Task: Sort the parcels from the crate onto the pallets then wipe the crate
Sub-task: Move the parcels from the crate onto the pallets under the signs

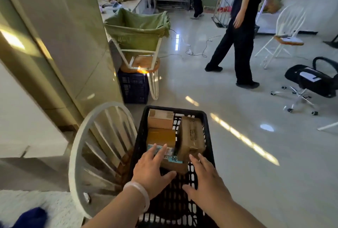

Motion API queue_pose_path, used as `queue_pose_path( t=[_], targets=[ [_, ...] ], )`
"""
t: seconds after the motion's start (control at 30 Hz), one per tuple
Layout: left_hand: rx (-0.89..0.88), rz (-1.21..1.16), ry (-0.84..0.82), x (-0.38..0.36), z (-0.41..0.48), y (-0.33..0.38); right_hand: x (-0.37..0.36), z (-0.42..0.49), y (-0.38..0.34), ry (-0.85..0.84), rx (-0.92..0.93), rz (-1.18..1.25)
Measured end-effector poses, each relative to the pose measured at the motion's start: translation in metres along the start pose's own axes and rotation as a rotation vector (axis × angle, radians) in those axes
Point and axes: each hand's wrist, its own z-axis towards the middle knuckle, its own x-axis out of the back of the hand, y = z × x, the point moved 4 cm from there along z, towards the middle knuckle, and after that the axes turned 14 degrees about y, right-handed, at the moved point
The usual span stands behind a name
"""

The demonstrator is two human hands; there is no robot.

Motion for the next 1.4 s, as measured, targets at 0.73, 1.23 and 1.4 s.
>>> queue_pose_path(
  t=[0.73, 1.23, 1.4],
  targets=[
    [0.42, -0.117, -0.124, -0.105, 0.126, -0.066, -0.135, 0.177, 0.019, -0.336, -0.1, 0.249],
    [0.383, -0.162, -0.106, -0.134, 0.137, -0.092, -0.193, 0.184, 0.018, -0.237, -0.485, 0.526],
    [0.376, -0.149, -0.1, -0.099, 0.13, -0.083, -0.146, 0.168, 0.003, -0.132, -0.385, 0.489]
  ],
)
